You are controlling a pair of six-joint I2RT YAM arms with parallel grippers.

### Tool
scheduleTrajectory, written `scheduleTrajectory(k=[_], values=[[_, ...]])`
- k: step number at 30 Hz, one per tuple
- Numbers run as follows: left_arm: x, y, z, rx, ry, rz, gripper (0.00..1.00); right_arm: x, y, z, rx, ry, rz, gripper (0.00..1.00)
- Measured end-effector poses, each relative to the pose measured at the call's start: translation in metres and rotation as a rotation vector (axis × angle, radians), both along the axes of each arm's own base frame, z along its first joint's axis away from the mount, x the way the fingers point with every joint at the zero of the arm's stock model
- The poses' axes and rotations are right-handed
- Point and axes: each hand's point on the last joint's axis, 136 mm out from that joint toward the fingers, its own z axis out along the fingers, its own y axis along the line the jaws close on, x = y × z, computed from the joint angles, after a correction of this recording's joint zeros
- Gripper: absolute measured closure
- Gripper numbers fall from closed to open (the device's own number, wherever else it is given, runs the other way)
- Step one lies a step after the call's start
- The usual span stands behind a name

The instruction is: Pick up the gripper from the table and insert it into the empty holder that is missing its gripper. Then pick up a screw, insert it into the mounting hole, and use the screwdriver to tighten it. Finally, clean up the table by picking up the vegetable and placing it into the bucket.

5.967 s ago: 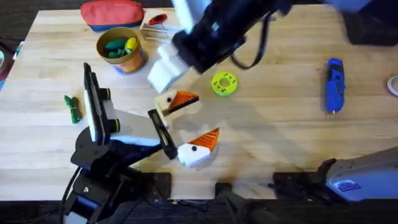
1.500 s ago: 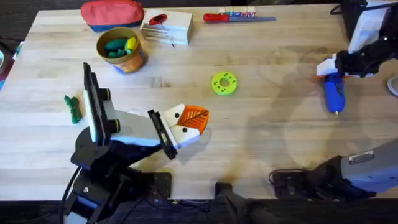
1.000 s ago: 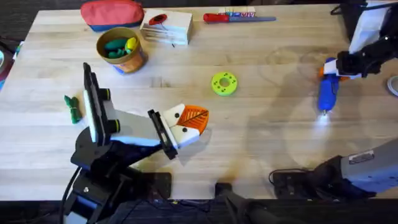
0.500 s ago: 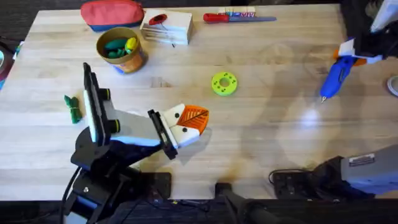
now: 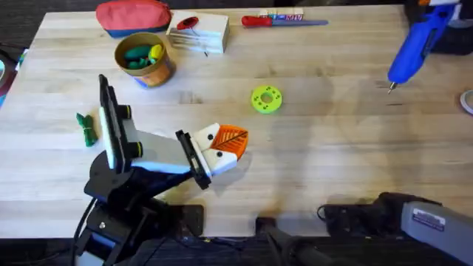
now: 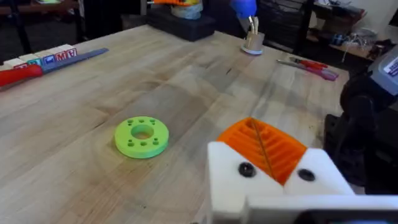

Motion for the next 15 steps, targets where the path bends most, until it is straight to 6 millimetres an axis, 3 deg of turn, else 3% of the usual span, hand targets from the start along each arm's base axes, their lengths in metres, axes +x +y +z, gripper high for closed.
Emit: scheduleTrajectory(k=[7, 15], values=[[0.000, 0.000, 0.000, 0.000, 0.000, 0.000, 0.995, -0.042, 0.036, 0.057, 0.006, -0.209, 0.058, 0.993], [0.000, 0.000, 0.000, 0.000, 0.000, 0.000, 0.995, -0.079, 0.088, 0.079, 0.125, -0.556, 0.188, 0.993]])
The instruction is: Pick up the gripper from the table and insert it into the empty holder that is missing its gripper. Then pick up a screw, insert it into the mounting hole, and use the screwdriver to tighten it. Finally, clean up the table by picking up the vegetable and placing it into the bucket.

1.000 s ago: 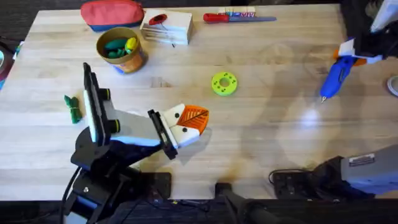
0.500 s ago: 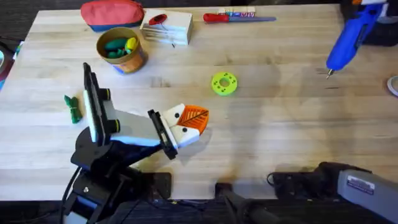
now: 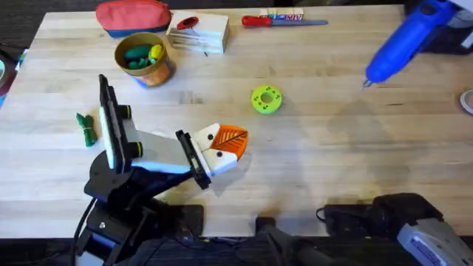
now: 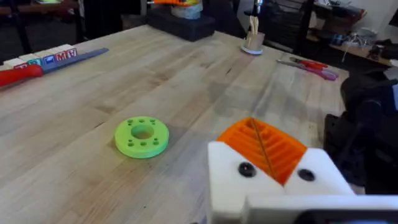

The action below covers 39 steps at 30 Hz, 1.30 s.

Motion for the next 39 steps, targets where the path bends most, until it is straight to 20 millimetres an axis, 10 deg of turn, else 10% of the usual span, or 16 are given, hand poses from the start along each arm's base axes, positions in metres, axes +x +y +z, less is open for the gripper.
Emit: scheduleTrajectory(k=[13, 23, 39], values=[[0.001, 0.001, 0.000, 0.017, -0.034, 0.006, 0.995, -0.019, 0.136, -0.024, 0.162, -0.303, 0.560, 0.993], [0.001, 0.001, 0.000, 0.021, -0.041, 0.005, 0.996, -0.042, 0.232, 0.002, 0.262, -0.487, 0.886, 0.993], [0.001, 0.001, 0.000, 0.021, -0.041, 0.005, 0.995, -0.067, 0.281, -0.020, 0.281, -0.454, 1.081, 0.993]])
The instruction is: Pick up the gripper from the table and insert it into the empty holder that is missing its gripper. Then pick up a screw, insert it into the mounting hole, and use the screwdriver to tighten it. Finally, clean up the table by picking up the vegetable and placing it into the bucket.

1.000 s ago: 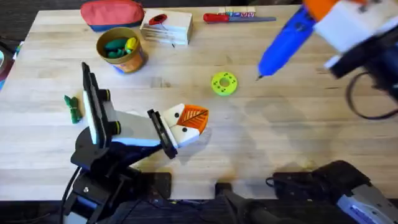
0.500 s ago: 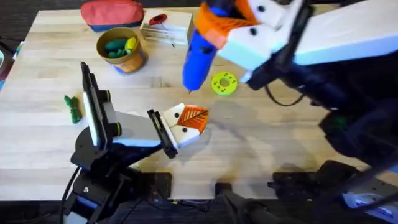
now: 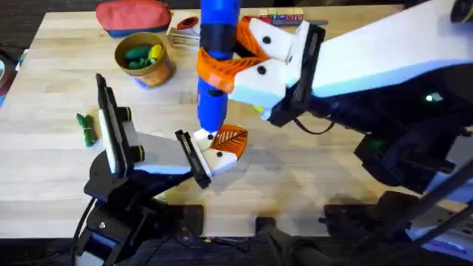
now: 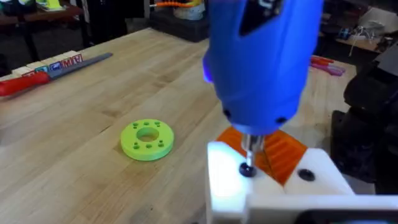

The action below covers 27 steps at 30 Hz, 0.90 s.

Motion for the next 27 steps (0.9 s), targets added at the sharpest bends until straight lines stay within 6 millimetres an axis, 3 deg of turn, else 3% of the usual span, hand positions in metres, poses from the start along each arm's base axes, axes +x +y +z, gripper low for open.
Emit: scheduleTrajectory(k=[6, 27], values=[[0.0000, 0.0000, 0.0000, 0.000, 0.000, 0.000, 0.995, -0.0110, 0.0063, -0.0002, -0.002, -0.002, 0.040, 0.993], [0.0000, 0.0000, 0.0000, 0.000, 0.000, 0.000, 0.995, -0.0061, 0.0046, 0.0005, -0.012, -0.046, -0.005, 0.993]])
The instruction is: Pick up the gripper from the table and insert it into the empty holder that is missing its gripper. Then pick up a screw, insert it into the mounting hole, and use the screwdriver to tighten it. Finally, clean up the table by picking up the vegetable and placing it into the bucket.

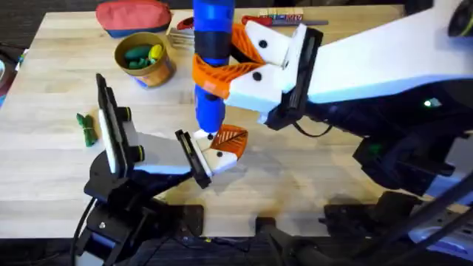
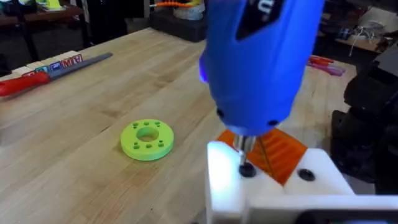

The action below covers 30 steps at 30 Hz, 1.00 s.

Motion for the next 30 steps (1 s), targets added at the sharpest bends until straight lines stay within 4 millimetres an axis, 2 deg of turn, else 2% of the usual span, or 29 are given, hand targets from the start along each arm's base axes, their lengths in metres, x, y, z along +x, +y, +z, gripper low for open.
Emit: scheduleTrajectory(k=[25, 28, 30], values=[[0.000, 0.000, 0.000, 0.000, 0.002, 0.000, 0.996, 0.004, 0.001, -0.008, -0.021, 0.042, -0.011, 0.993], [0.000, 0.000, 0.000, 0.000, 0.001, 0.000, 0.996, 0.003, 0.000, -0.005, -0.013, 0.034, -0.010, 0.993], [0.000, 0.000, 0.000, 0.000, 0.000, 0.000, 0.996, 0.001, -0.002, 0.005, 0.022, 0.004, -0.009, 0.993]])
